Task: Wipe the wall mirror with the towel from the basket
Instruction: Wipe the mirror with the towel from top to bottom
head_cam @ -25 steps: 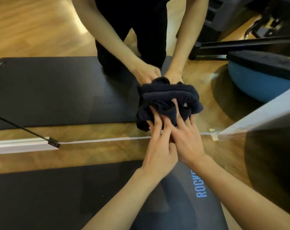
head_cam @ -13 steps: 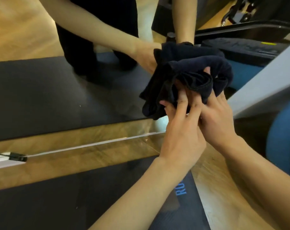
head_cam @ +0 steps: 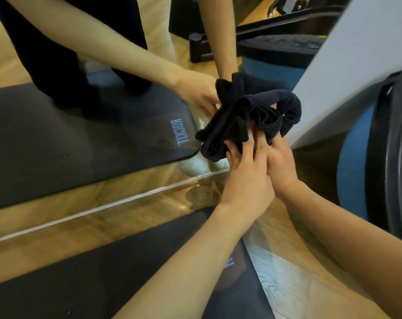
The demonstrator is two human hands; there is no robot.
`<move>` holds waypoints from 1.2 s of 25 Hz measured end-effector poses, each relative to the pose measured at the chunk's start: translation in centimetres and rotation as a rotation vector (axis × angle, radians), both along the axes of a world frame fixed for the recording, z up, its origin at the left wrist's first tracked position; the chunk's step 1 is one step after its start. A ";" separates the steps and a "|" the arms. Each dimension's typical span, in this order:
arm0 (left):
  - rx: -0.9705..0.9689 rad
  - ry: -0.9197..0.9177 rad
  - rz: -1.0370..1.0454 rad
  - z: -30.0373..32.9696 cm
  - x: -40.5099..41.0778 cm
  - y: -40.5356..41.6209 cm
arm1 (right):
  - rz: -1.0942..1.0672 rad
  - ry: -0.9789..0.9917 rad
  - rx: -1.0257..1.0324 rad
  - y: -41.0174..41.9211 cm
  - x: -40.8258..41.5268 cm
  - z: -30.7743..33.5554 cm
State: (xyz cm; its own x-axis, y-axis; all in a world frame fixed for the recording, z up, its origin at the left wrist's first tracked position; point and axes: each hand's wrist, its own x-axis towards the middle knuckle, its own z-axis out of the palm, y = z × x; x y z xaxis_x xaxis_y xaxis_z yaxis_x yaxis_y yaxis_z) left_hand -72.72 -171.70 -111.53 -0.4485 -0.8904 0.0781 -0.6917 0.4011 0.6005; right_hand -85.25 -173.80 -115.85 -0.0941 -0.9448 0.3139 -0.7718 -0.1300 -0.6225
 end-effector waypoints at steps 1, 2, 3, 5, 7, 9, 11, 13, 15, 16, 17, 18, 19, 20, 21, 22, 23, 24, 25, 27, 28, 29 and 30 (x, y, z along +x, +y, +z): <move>0.032 -0.044 0.011 -1.1 -0.2 0.0 | 0.017 0.026 -0.008 0.3 0.7 -0.3; 0.071 -0.060 -0.001 -1.8 -0.1 0.3 | 0.031 0.023 0.019 0.7 0.6 -1.6; 0.087 -0.084 -0.021 -2.6 0.0 0.4 | 0.040 0.046 0.017 1.2 0.6 -2.5; 0.093 -0.091 -0.065 -5.1 1.0 0.1 | 0.078 0.183 0.039 1.8 0.8 -3.9; 0.150 -0.097 -0.086 -7.0 2.5 -0.1 | 0.123 0.232 0.101 2.2 1.1 -5.3; 0.184 -0.092 -0.103 -8.6 4.5 0.3 | 0.191 0.257 0.168 2.8 2.6 -6.3; 0.190 -0.048 -0.130 -9.3 7.1 0.3 | 0.217 0.264 0.206 3.0 4.3 -7.2; 0.179 -0.016 -0.152 -10.3 10.2 0.2 | 0.236 0.239 0.214 3.1 6.9 -7.6; 0.186 0.020 -0.152 -10.8 13.5 0.1 | 0.271 0.214 0.228 3.3 9.6 -8.2; 0.186 0.040 -0.142 -10.9 15.1 0.2 | 0.294 0.197 0.228 3.3 11.0 -8.6; 0.179 0.050 -0.134 -10.9 16.5 0.3 | 0.307 0.182 0.232 3.3 12.5 -8.8; 0.163 0.055 -0.125 -10.7 17.8 0.6 | 0.318 0.159 0.232 3.3 13.9 -9.2; 0.148 0.055 -0.113 -10.6 19.2 0.8 | 0.330 0.140 0.223 3.3 15.6 -9.5; 0.142 0.064 -0.095 -10.4 20.7 1.1 | 0.345 0.125 0.214 3.3 17.3 -9.6; 0.142 0.078 -0.071 -10.3 22.3 1.5 | 0.363 0.125 0.214 3.3 19.1 -9.6; 0.144 0.095 -0.043 -10.4 24.1 1.8 | 0.389 0.137 0.215 3.4 20.9 -9.7; 0.151 0.113 -0.013 -10.5 26.0 2.2 | 0.416 0.152 0.220 3.4 22.9 -9.7; 0.164 0.134 0.024 -10.8 28.2 2.5 | 0.442 0.164 0.230 3.4 25.0 -9.7; 0.177 0.148 0.065 -11.0 30.4 2.9 | 0.468 0.174 0.238 3.5 27.1 -9.7; 0.204 0.148 0.163 -11.6 35.0 3.6 | 0.528 0.185 0.238 3.7 31.8 -9.8; 0.213 0.136 0.211 -11.8 37.6 4.0 | 0.562 0.186 0.237 3.9 34.5 -9.9; 0.219 0.125 0.253 -12.0 40.2 4.4 | 0.595 0.189 0.238 4.1 37.2 -10.0; 0.223 0.123 0.289 -12.0 42.8 4.7 | 0.626 0.191 0.240 4.1 40.0 -10.2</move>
